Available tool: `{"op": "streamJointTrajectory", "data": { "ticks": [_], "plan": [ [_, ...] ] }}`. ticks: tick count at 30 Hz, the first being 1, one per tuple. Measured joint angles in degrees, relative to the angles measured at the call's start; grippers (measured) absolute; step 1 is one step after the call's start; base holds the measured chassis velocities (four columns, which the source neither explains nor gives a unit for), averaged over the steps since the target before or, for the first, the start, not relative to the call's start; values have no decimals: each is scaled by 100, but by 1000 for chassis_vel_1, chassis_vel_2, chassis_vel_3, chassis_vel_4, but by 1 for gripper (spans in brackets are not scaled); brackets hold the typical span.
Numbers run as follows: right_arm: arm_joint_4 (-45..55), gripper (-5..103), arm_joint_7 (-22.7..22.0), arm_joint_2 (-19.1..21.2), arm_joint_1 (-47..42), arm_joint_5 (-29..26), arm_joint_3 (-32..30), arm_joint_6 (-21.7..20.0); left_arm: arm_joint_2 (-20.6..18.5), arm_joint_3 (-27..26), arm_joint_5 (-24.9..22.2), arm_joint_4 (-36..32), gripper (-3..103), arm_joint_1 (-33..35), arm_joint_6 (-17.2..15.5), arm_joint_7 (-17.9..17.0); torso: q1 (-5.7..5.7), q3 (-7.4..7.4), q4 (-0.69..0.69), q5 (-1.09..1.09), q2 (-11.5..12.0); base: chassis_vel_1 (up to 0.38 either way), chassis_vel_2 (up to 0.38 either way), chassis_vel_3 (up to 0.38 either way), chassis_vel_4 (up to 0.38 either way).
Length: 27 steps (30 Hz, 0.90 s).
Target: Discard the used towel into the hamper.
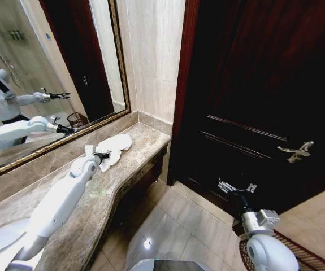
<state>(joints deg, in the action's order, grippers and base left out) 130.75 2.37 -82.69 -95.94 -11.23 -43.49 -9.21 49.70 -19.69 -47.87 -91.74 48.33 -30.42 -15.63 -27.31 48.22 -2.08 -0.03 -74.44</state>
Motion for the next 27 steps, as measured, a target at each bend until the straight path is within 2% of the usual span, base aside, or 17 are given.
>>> {"op": "streamJointTrajectory", "data": {
  "ticks": [2,3,5,7,8,11,17,19,20,22,23,27],
  "plan": [
    [7,100,-2,1,0,-11,0,-1,4,-234,477,-259,15,286,736,366,0,0,1,0,0,0,0,0,0],
    [7,100,-2,1,0,-11,0,-1,4,-234,477,-259,15,286,736,366,0,0,1,0,0,0,0,0,0],
    [14,100,-3,-2,0,-17,-3,-2,12,-513,762,-648,10,597,1227,545,0,0,-2,2,0,0,0,0,0],
    [24,100,-4,-12,1,-21,-4,-2,39,-729,893,-1012,10,879,1569,543,0,0,-1,3,0,0,0,0,0],
    [24,100,-4,-12,1,-21,-4,-2,39,-729,893,-1012,10,879,1569,543,0,0,-1,3,0,0,0,0,0],
    [69,100,-4,-23,0,-27,13,-2,173,-1137,1330,-1682,10,1601,2185,484,0,0,-2,1,0,0,0,0,0],
    [195,100,-20,-60,-33,-87,-6,-27,480,-1682,1409,-2394,10,2289,2219,510,1,-1,0,3,0,0,0,0,0],
    [293,100,-29,-85,-70,-146,-28,-52,840,-2085,1574,-2922,10,2914,2198,782,1,-1,-1,4,0,0,0,0,0],
    [293,100,-29,-85,-70,-146,-28,-52,840,-2085,1574,-2922,10,2914,2198,782,1,-1,-1,4,0,0,0,0,0],
    [356,100,-29,-99,-88,-205,-36,-61,1199,-2322,1975,-3200,10,3469,2412,1067,2,-1,-2,3,0,0,0,0,0],
    [356,100,-29,-99,-88,-205,-36,-61,1199,-2322,1975,-3200,10,3469,2412,1067,2,-1,-2,3,0,0,0,0,0],
    [377,100,-20,-124,-66,-342,-41,-63,1951,-2466,2619,-3552,10,4271,2686,1217,2,-2,-2,3,-1,0,0,0,0]
  ]
}}
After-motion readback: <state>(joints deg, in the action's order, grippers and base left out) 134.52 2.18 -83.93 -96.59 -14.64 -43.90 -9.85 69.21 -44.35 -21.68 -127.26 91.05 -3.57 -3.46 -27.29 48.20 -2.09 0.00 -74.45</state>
